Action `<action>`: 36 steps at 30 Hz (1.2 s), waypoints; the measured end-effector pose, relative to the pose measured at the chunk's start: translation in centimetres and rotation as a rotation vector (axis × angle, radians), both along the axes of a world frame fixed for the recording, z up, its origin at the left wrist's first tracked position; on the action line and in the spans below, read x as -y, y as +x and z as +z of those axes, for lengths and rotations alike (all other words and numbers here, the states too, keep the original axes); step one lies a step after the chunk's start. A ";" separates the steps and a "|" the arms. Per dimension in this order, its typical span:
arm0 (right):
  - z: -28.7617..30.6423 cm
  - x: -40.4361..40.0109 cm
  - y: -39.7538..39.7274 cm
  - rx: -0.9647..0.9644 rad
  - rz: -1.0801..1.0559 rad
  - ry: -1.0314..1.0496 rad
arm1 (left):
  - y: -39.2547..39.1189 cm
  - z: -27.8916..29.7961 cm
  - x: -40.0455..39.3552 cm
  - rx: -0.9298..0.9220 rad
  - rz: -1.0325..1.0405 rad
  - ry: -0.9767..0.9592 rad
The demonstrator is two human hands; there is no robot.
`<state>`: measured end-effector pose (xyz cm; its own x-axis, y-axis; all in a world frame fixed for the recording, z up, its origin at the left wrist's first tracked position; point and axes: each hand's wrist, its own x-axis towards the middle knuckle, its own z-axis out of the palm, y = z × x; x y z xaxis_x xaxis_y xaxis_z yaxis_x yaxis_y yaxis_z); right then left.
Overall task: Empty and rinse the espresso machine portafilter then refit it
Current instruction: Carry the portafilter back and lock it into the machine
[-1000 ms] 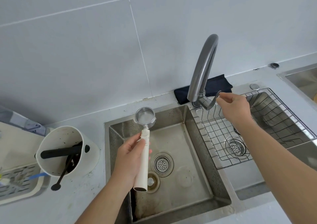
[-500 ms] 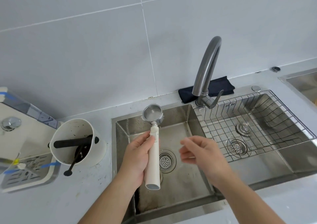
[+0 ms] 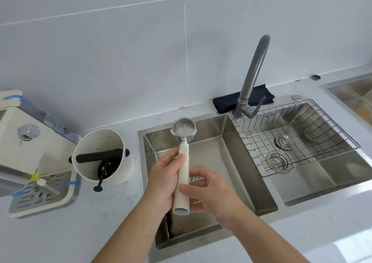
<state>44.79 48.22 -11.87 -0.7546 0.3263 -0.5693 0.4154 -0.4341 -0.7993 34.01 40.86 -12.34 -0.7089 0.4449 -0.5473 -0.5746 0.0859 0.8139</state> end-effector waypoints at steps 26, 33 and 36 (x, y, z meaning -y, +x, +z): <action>-1.3 18.3 -0.6 0.060 -0.321 0.023 | -4.3 -1.1 15.2 -0.068 -0.458 -0.040; -2.1 19.1 1.3 0.010 -0.284 -0.022 | -2.5 -1.7 16.4 -0.081 -0.441 -0.065; -2.1 18.9 2.2 -0.017 -0.252 -0.023 | -1.5 -1.6 16.5 -0.077 -0.403 -0.069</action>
